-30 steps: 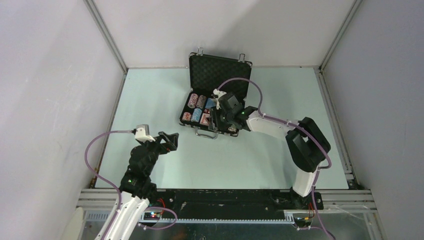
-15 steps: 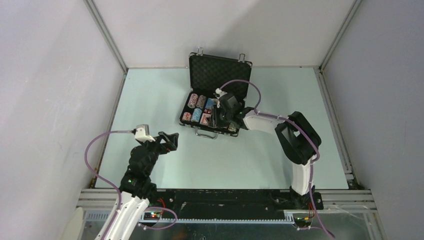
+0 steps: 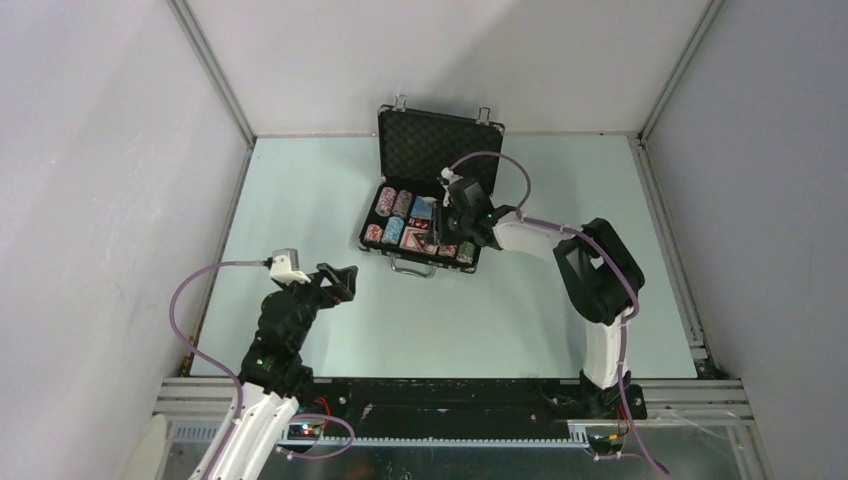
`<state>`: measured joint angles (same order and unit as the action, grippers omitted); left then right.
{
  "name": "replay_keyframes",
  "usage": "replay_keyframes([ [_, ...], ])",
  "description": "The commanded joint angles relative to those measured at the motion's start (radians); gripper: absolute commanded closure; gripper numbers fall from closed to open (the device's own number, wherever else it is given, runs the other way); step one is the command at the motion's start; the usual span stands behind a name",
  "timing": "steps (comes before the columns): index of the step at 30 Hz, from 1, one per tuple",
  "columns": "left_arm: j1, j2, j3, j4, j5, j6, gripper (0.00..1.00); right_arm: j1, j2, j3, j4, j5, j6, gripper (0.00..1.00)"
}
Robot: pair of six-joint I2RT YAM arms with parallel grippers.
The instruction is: Pack up texas hold em set
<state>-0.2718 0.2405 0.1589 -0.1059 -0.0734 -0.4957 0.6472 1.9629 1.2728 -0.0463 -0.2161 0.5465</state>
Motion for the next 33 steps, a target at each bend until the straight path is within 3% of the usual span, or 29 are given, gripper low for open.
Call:
replay_keyframes([
  [1,0.006,-0.002,-0.001,0.038,0.0,0.017,0.0,-0.033,-0.136,0.039,-0.077,0.002,-0.082,0.65],
  [10,0.006,-0.003,-0.002,0.042,0.003,0.016,0.0,-0.206,-0.322,0.008,-0.141,0.022,-0.179,0.65],
  [20,0.006,-0.001,-0.006,0.048,0.003,0.014,0.0,-0.418,-0.308,0.003,0.005,-0.04,-0.104,0.66],
  [27,0.006,-0.002,-0.009,0.053,0.004,0.014,0.0,-0.492,-0.131,0.136,0.103,-0.109,-0.031,0.65],
  [33,0.006,0.0,-0.01,0.058,0.007,0.015,0.0,-0.501,0.125,0.506,-0.008,-0.241,-0.003,0.53],
])
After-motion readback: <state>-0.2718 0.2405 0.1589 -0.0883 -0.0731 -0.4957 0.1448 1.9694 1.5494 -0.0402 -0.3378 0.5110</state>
